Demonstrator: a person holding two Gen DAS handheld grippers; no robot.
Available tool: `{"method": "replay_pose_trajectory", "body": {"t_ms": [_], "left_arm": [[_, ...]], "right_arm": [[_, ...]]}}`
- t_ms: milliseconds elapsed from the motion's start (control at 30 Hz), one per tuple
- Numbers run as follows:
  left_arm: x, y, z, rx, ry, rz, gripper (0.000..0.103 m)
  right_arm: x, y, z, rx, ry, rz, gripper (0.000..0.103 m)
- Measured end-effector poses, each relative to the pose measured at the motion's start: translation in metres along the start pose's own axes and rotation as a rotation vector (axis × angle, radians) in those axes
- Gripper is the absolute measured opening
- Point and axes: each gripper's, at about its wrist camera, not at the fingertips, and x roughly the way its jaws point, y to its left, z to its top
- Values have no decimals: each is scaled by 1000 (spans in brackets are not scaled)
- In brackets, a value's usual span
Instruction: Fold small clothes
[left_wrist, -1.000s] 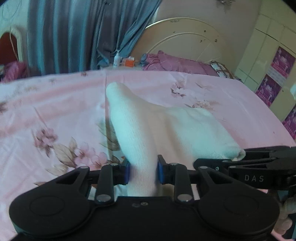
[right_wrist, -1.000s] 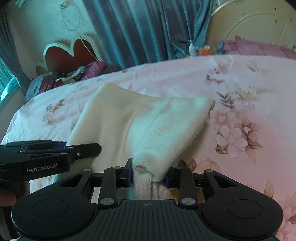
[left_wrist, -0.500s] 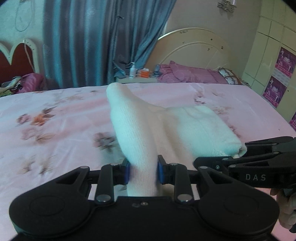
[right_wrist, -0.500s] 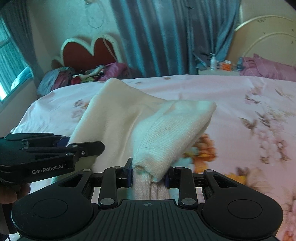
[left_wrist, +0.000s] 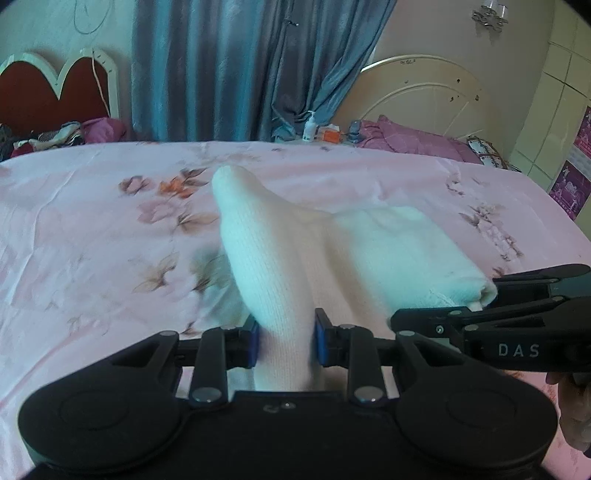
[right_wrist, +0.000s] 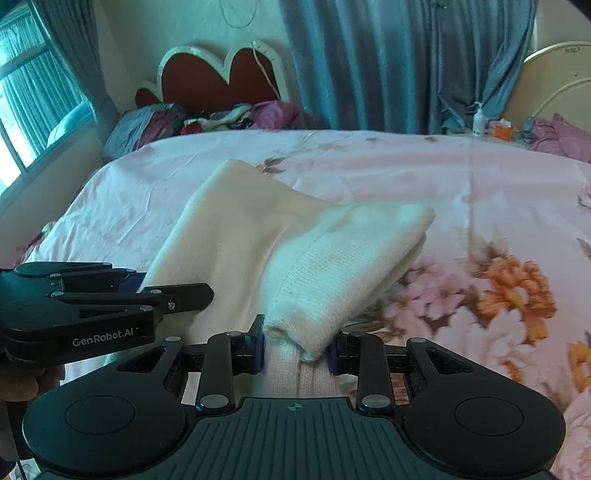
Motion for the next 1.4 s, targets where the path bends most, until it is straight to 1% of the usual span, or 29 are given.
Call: {"method": "replay_pose_trajectory", "body": {"t_ms": [200, 300, 367, 433, 467, 500, 533, 567, 600, 633, 667, 700, 733, 767, 800, 833, 867, 933, 967, 1000, 1033, 1067, 1167, 1267, 1300, 1333, 1367, 1400], "left_arm": [[11, 23, -13, -35, 25, -26, 27], [23, 30, -20, -57, 49, -47, 28], [31, 36, -27, -69, 60, -58, 32], [34, 46, -32, -108, 52, -79, 41], [34, 50, -34, -119, 50, -80, 46], [34, 54, -35, -120, 52, -70, 60], [33, 58, -36, -120, 58, -64, 72], [29, 63, -37, -122, 60, -68, 73], [23, 70, -37, -133, 49, -78, 70], [17, 74, -36, -137, 27, -82, 63], [8, 78, -34, -129, -13, -81, 57], [2, 80, -30, -115, -47, -79, 47], [0, 81, -24, -102, -71, -83, 44], [1, 80, -18, -91, -89, -93, 44], [6, 78, -13, -80, -91, -111, 41], [12, 74, -6, -67, -84, -129, 37], [20, 68, -1, -46, -77, -141, 35], [35, 53, 6, 1, -55, -145, 35], [43, 48, 7, 13, -39, -144, 35], [51, 45, 8, 19, -21, -148, 35], [58, 43, 7, 23, 0, -150, 36], [63, 43, 6, 17, 6, -156, 36], [67, 48, 4, -14, 9, -177, 36], [65, 48, 3, -9, 8, -181, 36], [61, 47, 3, -7, 4, -175, 34], [53, 47, 2, -5, -8, -172, 33], [43, 46, -1, -3, -30, -187, 33], [37, 45, -4, -1, -37, -196, 33]], "right_arm": [[21, 10, -8, 4, 34, -13, 31], [29, 2, -14, 12, 56, -24, 31], [41, -8, -21, 36, 90, -33, 31], [49, -21, -27, 94, 98, -13, 32], [49, -26, -28, 124, 96, -2, 37], [50, -31, -29, 146, 100, 3, 43], [48, -33, -28, 152, 101, 1, 48], [45, -36, -27, 155, 97, -7, 57], [39, -39, -27, 158, 85, -16, 60], [28, -42, -25, 168, 56, -28, 60], [17, -44, -22, 176, 15, -48, 60], [7, -44, -18, 174, -31, -70, 59], [0, -43, -11, 167, -71, -88, 59], [-2, -39, -4, 150, -94, -85, 52], [2, -34, 4, 121, -97, -82, 40], [10, -27, 11, 85, -78, -83, 38], [20, -20, 16, 51, -58, -78, 37], [41, -11, 20, -4, -19, -80, 34], [53, -10, 18, -27, 8, -95, 33], [63, -13, 16, -48, 31, -129, 33], [71, -17, 13, -58, 44, -153, 33], [72, -24, 12, -43, 35, -155, 33], [74, -32, 13, -15, 36, -163, 33], [72, -30, 12, -41, 42, -165, 33], [70, -30, 13, -38, 45, -168, 33], [62, -26, 14, -44, 32, -182, 33], [53, -19, 14, -67, 2, -185, 33], [41, -12, 13, -89, -27, -161, 33]]}}
